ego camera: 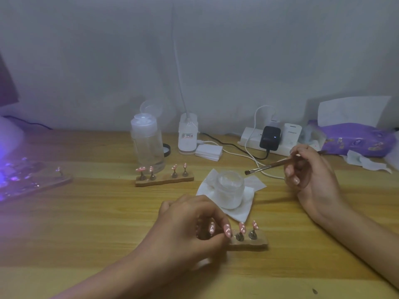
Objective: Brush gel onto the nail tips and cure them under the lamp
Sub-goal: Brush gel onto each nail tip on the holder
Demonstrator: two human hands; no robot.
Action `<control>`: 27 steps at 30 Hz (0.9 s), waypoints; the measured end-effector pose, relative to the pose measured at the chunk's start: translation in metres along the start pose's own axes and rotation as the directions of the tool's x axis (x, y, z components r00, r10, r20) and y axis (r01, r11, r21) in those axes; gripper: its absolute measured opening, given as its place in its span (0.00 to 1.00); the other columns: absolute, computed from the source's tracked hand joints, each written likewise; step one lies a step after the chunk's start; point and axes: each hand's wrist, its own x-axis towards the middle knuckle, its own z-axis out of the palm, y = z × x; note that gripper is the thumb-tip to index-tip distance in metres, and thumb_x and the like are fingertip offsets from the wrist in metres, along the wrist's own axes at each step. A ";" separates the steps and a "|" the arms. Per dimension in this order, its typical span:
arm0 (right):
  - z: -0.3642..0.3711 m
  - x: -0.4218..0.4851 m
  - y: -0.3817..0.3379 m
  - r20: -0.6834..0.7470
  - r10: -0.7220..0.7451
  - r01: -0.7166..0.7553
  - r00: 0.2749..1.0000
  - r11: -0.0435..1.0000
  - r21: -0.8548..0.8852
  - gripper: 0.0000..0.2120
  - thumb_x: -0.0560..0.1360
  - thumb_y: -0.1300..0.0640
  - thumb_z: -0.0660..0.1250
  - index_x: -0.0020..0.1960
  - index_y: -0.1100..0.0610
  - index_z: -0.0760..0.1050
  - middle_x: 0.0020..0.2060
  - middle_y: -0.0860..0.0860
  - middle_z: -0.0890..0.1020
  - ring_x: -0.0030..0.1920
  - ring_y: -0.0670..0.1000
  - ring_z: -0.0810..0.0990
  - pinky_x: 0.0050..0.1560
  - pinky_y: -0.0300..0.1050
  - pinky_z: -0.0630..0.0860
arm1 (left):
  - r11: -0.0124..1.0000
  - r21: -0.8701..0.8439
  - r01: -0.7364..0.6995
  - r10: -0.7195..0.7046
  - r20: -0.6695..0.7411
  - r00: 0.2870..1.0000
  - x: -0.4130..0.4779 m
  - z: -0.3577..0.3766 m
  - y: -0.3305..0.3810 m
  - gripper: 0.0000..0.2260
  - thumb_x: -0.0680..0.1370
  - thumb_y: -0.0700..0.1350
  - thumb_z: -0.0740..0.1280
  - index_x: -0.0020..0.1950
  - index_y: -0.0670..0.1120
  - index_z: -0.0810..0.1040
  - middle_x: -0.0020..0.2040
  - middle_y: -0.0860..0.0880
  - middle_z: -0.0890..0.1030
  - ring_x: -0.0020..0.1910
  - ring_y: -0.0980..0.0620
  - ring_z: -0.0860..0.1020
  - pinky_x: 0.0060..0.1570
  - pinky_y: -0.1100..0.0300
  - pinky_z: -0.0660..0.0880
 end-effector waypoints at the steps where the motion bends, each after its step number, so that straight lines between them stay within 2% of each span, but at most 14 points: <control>1: 0.000 0.000 0.000 0.005 0.002 -0.002 1.000 1.000 0.004 0.11 0.82 0.58 0.58 0.41 0.56 0.71 0.24 0.52 0.72 0.21 0.45 0.69 0.20 0.35 0.63 | 1.000 -0.018 0.003 -0.003 0.004 1.000 0.000 -0.001 0.000 0.09 0.67 0.60 0.65 0.44 0.61 0.80 0.41 0.59 0.80 0.43 0.61 0.75 0.48 0.56 0.67; 3: -0.001 -0.001 -0.001 0.011 0.007 -0.007 1.000 1.000 -0.005 0.11 0.82 0.58 0.58 0.41 0.56 0.71 0.24 0.52 0.72 0.21 0.45 0.68 0.20 0.35 0.63 | 0.999 -0.045 0.020 -0.019 0.012 1.000 -0.001 -0.002 0.000 0.08 0.67 0.59 0.66 0.42 0.60 0.81 0.40 0.58 0.80 0.37 0.61 0.75 0.46 0.57 0.66; 6: -0.001 -0.002 -0.001 0.005 0.012 -0.012 1.000 1.000 -0.009 0.11 0.82 0.58 0.58 0.42 0.56 0.71 0.26 0.52 0.72 0.22 0.45 0.69 0.21 0.35 0.63 | 0.997 -0.071 0.033 -0.031 0.028 0.999 -0.002 -0.004 -0.002 0.07 0.67 0.58 0.68 0.41 0.60 0.81 0.39 0.58 0.79 0.36 0.61 0.75 0.45 0.58 0.65; 9: -0.001 -0.002 -0.001 -0.001 0.014 -0.014 1.000 1.000 -0.006 0.09 0.82 0.59 0.59 0.42 0.56 0.71 0.28 0.53 0.71 0.22 0.45 0.69 0.22 0.35 0.61 | 0.997 -0.066 0.028 -0.025 0.046 0.999 -0.002 -0.008 -0.002 0.04 0.68 0.54 0.70 0.41 0.58 0.82 0.38 0.57 0.79 0.34 0.59 0.75 0.40 0.67 0.66; 11: 0.000 -0.001 0.000 0.000 0.016 -0.016 1.000 1.000 -0.004 0.09 0.81 0.59 0.59 0.42 0.56 0.70 0.29 0.53 0.71 0.22 0.45 0.69 0.21 0.35 0.61 | 0.998 -0.052 0.035 -0.032 0.063 0.997 -0.002 -0.011 0.001 0.02 0.69 0.52 0.70 0.41 0.57 0.81 0.38 0.58 0.79 0.34 0.59 0.74 0.39 0.68 0.66; 13: 0.001 -0.001 0.000 -0.002 0.018 -0.018 1.000 1.000 -0.003 0.09 0.81 0.59 0.60 0.42 0.56 0.70 0.28 0.53 0.70 0.21 0.45 0.69 0.21 0.35 0.60 | 0.999 -0.012 0.033 -0.032 0.086 0.996 -0.001 -0.012 0.004 0.03 0.70 0.51 0.69 0.42 0.57 0.79 0.38 0.61 0.78 0.35 0.61 0.75 0.43 0.63 0.66; 15: 0.002 -0.001 0.000 -0.004 0.017 -0.017 1.000 1.000 0.001 0.09 0.81 0.59 0.60 0.41 0.56 0.70 0.28 0.53 0.70 0.21 0.45 0.69 0.21 0.35 0.60 | 0.994 0.105 -0.018 0.007 0.103 0.995 -0.001 -0.011 0.007 0.05 0.72 0.53 0.67 0.47 0.58 0.76 0.42 0.65 0.77 0.40 0.63 0.76 0.51 0.58 0.65; 17: 0.001 -0.001 0.000 -0.002 0.019 -0.019 1.000 1.000 0.002 0.09 0.81 0.59 0.60 0.42 0.56 0.70 0.27 0.53 0.71 0.21 0.45 0.69 0.21 0.35 0.61 | 0.959 0.269 -0.090 0.066 0.095 0.993 -0.002 -0.008 0.012 0.08 0.73 0.58 0.60 0.51 0.60 0.71 0.49 0.66 0.74 0.45 0.65 0.74 0.58 0.60 0.60; 20: 0.000 -0.001 -0.001 0.004 0.032 -0.032 0.999 0.999 -0.012 0.09 0.82 0.58 0.59 0.42 0.55 0.71 0.24 0.52 0.73 0.21 0.46 0.68 0.21 0.36 0.62 | 0.899 0.415 -0.140 0.116 0.083 0.990 0.002 -0.003 0.021 0.09 0.75 0.60 0.56 0.52 0.61 0.70 0.51 0.63 0.73 0.48 0.65 0.70 0.58 0.61 0.57; 24: 0.002 -0.002 -0.001 0.003 0.032 -0.032 0.999 0.999 -0.010 0.09 0.82 0.58 0.60 0.42 0.56 0.70 0.24 0.53 0.72 0.21 0.46 0.68 0.21 0.35 0.61 | 0.911 0.390 -0.136 0.115 0.076 0.990 0.003 -0.003 0.022 0.06 0.77 0.57 0.63 0.52 0.60 0.73 0.52 0.62 0.73 0.53 0.63 0.67 0.58 0.63 0.55; 27: 0.003 -0.002 -0.001 -0.002 0.034 -0.034 0.999 0.999 0.000 0.09 0.81 0.58 0.60 0.43 0.56 0.70 0.25 0.53 0.72 0.21 0.45 0.69 0.21 0.35 0.61 | 0.920 0.362 -0.149 0.133 0.068 0.989 0.003 -0.006 0.025 0.05 0.77 0.57 0.66 0.51 0.61 0.75 0.52 0.64 0.72 0.49 0.65 0.66 0.57 0.65 0.55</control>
